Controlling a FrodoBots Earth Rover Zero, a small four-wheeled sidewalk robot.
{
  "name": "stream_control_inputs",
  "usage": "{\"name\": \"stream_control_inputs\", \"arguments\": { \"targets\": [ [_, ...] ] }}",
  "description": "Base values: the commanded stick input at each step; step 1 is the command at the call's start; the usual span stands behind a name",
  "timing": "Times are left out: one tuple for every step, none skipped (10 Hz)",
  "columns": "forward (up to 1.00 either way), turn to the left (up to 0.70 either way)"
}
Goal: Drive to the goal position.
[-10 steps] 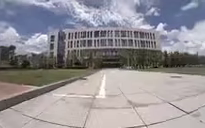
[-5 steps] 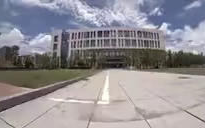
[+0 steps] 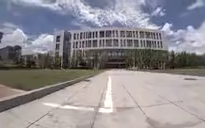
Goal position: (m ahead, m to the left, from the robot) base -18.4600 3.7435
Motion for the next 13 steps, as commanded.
{"name": "stream_control_inputs", "arguments": {
  "targets": [
    [0.70,0.03],
    [0.70,0.12],
    [0.70,0.11],
    [0.70,0.06],
    [0.70,-0.33],
    [0.70,-0.35],
    [0.70,-0.07],
    [0.70,0.14],
    [0.70,0.13],
    [0.70,0.12],
    [0.70,0.11],
    [0.70,0.11],
    [0.70,0.11]
  ]
}}
